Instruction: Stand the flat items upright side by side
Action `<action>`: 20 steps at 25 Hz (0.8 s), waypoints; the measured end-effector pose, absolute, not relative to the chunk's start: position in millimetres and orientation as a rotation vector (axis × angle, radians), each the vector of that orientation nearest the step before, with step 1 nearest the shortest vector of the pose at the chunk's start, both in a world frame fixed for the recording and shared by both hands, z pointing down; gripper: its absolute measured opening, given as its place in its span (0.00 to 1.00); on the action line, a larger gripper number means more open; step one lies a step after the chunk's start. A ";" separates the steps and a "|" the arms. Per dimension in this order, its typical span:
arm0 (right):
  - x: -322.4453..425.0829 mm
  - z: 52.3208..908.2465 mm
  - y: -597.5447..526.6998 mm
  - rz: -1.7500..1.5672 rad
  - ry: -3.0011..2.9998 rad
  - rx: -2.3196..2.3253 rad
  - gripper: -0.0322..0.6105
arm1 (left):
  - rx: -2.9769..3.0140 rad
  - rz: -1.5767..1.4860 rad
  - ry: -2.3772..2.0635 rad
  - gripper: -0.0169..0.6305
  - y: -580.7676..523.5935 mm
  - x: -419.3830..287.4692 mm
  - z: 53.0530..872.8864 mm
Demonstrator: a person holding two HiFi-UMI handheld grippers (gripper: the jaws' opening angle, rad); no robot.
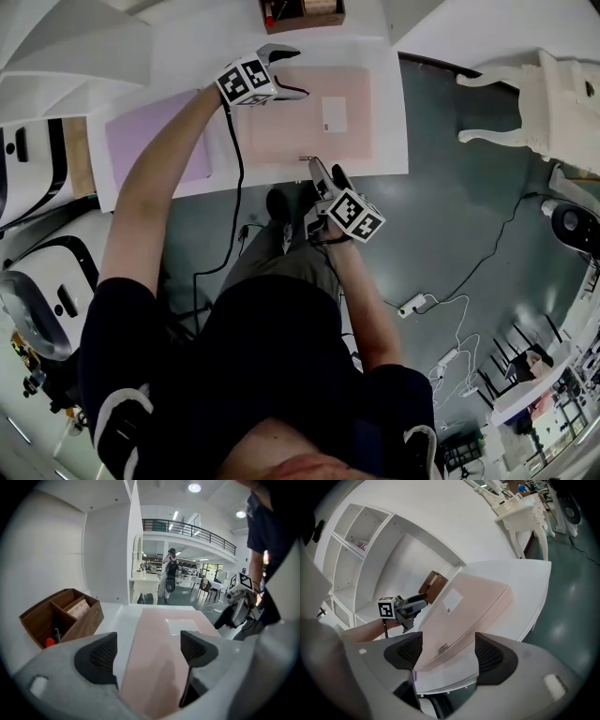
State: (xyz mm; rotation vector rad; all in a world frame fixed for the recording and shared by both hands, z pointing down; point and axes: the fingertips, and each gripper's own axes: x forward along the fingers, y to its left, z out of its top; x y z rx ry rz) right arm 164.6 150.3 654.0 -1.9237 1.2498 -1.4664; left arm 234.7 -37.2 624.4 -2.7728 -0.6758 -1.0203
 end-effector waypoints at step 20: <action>165.5 679.7 139.7 -1.488 1.088 -1.785 0.58 | -2.592 -1.611 -1.092 0.65 -41.1 235.7 680.5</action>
